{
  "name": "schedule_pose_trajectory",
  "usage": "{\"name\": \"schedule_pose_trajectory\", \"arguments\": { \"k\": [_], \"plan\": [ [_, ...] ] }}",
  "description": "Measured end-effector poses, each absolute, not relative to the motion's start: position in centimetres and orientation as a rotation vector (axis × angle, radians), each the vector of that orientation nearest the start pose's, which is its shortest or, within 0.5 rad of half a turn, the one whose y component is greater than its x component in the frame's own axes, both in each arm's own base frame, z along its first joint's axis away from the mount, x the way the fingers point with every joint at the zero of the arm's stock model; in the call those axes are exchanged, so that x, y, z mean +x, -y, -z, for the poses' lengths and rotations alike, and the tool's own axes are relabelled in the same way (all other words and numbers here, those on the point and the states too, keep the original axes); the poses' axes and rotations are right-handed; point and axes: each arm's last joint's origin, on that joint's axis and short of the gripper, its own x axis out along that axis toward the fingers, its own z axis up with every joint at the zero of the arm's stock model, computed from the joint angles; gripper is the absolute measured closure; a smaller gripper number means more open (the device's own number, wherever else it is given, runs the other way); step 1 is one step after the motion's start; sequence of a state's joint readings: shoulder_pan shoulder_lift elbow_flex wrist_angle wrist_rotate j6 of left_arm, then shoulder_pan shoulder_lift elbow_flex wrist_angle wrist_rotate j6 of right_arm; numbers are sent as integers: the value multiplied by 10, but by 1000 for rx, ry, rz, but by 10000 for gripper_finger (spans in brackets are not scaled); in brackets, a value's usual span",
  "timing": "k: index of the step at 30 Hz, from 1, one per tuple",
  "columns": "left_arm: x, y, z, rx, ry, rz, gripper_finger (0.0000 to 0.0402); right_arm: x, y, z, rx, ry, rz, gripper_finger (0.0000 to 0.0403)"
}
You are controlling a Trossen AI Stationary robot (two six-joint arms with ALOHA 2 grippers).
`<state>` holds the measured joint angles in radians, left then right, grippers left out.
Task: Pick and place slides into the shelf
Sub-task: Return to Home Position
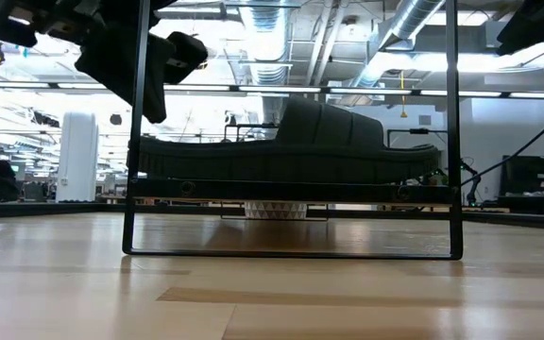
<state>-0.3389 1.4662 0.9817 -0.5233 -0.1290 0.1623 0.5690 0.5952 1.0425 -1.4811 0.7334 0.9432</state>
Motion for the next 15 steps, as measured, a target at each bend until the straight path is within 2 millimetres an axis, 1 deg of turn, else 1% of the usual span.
{"name": "schedule_pose_trajectory", "arguments": {
  "k": [5,11,15],
  "plan": [
    [272,92,-223,324,-987,225,401,46,-6,-335,261,-656,499,237],
    [270,90,-221,314,-1014,155,401,46,-6,-335,262,-655,499,237],
    [270,90,-221,269,-1021,130,401,46,-6,-335,263,-655,499,237]
  ]
}}
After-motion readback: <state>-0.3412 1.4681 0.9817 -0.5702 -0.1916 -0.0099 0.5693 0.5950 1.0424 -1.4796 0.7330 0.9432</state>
